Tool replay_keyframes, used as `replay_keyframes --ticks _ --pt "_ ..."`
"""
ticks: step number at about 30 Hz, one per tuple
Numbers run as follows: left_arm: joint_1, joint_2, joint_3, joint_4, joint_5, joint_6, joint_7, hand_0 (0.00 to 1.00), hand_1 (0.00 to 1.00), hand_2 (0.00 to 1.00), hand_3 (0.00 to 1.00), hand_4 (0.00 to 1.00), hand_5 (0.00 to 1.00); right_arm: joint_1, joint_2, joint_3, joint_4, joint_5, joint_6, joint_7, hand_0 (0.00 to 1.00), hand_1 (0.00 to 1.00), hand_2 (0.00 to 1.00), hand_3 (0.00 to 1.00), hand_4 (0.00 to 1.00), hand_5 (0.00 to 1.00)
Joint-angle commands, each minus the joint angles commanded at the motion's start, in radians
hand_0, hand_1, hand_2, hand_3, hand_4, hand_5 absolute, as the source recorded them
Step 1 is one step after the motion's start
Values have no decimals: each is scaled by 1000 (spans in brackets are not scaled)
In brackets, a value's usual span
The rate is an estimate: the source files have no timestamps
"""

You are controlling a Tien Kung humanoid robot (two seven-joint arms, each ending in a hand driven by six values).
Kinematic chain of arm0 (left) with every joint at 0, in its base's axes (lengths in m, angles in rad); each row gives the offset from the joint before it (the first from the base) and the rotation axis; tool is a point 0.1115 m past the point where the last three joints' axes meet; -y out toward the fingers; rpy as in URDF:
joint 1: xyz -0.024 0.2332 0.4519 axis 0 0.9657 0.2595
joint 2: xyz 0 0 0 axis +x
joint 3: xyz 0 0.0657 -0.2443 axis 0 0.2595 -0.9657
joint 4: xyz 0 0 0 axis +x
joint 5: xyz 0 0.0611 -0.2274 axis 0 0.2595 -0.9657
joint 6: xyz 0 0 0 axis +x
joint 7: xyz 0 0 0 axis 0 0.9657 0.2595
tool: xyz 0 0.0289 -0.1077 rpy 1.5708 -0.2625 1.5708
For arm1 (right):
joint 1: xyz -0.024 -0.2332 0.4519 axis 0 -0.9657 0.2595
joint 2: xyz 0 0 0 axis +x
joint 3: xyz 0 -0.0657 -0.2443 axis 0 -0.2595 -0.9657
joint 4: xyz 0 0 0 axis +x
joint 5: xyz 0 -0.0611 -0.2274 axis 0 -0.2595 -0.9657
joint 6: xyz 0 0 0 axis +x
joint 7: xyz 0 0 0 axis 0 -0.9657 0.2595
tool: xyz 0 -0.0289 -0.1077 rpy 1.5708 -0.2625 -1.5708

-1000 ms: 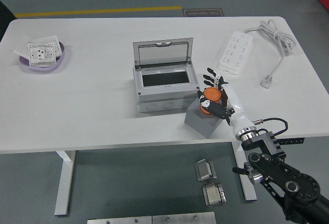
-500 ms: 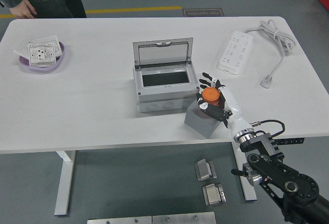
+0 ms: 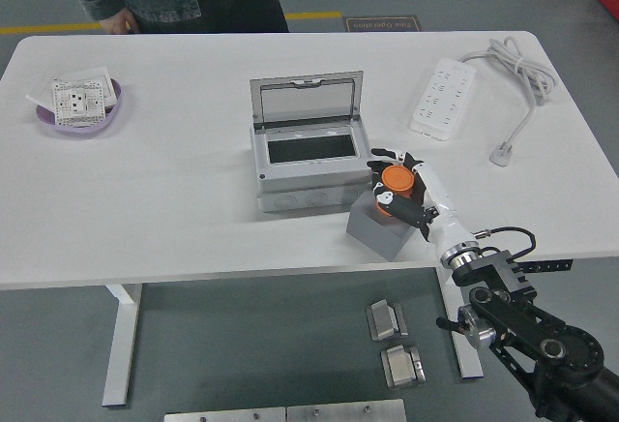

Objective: Pick up the cylinder from the cube,place it in the box,flap close box

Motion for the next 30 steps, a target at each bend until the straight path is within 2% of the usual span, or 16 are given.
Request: replay_keyframes --ticks 5,6,11,12,23,24,29,30 --pt "1 0 0 0 -1 0 0 727 725 597 793 789 353 5 -2 4 -1 23 3 3 796 703 612 554 151 2" --pt "1 -1 0 0 -1 0 -1 727 725 597 792 789 353 6 -3 5 -1 26 3 4 755 608 509 367 221 2" --pt "1 -1 -1 0 -1 0 -2 727 725 597 792 789 353 12 -3 9 -3 36 4 10 755 608 509 367 221 2" --pt "1 -1 -1 0 -1 0 -2 727 725 598 792 789 352 13 -3 10 -2 36 4 11 744 584 456 294 205 2" --pt "2 -2 2 1 -5 1 -3 727 725 597 792 789 352 34 -13 18 22 28 -3 14 701 572 440 271 198 2" --pt "2 -2 3 1 -5 1 -3 727 726 597 792 789 354 39 -14 17 25 27 -5 13 650 544 432 265 194 2" --pt "2 -3 6 1 -7 0 -3 727 726 597 792 789 354 80 -22 -3 41 -26 -31 -10 650 544 432 265 194 2" --pt "2 -3 7 2 -7 0 -2 727 726 597 792 788 355 90 -23 -9 42 -44 -37 -17 535 418 428 262 197 2"
